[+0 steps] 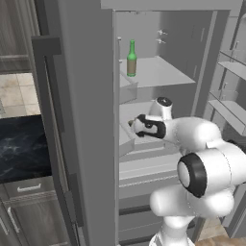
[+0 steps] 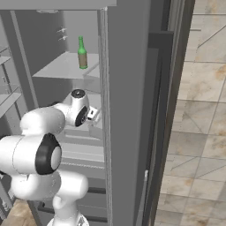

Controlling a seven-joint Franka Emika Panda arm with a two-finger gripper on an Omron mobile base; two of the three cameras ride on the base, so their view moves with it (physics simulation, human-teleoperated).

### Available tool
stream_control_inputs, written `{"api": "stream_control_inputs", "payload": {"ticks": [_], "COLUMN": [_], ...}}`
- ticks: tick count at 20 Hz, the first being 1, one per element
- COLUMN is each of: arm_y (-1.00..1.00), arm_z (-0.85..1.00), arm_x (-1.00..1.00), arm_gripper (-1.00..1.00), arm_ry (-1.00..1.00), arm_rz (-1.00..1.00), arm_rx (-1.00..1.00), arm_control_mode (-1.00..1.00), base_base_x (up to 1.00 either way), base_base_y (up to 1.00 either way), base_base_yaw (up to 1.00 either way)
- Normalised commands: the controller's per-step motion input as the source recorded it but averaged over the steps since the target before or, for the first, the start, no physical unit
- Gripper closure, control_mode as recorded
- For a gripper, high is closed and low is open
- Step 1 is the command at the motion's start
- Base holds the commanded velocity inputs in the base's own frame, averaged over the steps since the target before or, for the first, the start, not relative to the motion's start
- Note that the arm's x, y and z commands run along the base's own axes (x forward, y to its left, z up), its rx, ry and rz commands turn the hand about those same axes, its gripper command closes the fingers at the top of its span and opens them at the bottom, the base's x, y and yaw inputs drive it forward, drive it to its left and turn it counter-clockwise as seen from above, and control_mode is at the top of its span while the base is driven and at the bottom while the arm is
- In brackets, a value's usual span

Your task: Place the beer on the top shelf of the fridge to keep it out of children's reach, and place the lime and garlic on lower shelves for easy access.

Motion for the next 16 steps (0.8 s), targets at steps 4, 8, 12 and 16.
{"api": "stream_control_inputs", "payload": {"ticks": [4, 8, 12, 16], "arm_y": [0.0, 0.0, 0.0, 0.0], "arm_z": [0.81, 0.83, 0.87, 0.86], "arm_x": [-0.95, -0.88, -0.81, -0.71], "arm_gripper": [-1.0, -1.0, -1.0, -1.0], "arm_ry": [0.0, 0.0, 0.0, 0.0], "arm_rz": [0.09, 0.1, 0.08, 0.05], "arm_rx": [0.0, 0.0, 0.0, 0.0], "arm_control_mode": [-1.0, -1.0, -1.0, -1.0], "base_base_x": [0.0, 0.0, 0.0, 0.0], "base_base_y": [0.0, 0.0, 0.0, 0.0], "base_base_yaw": [0.0, 0.0, 0.0, 0.0]}}
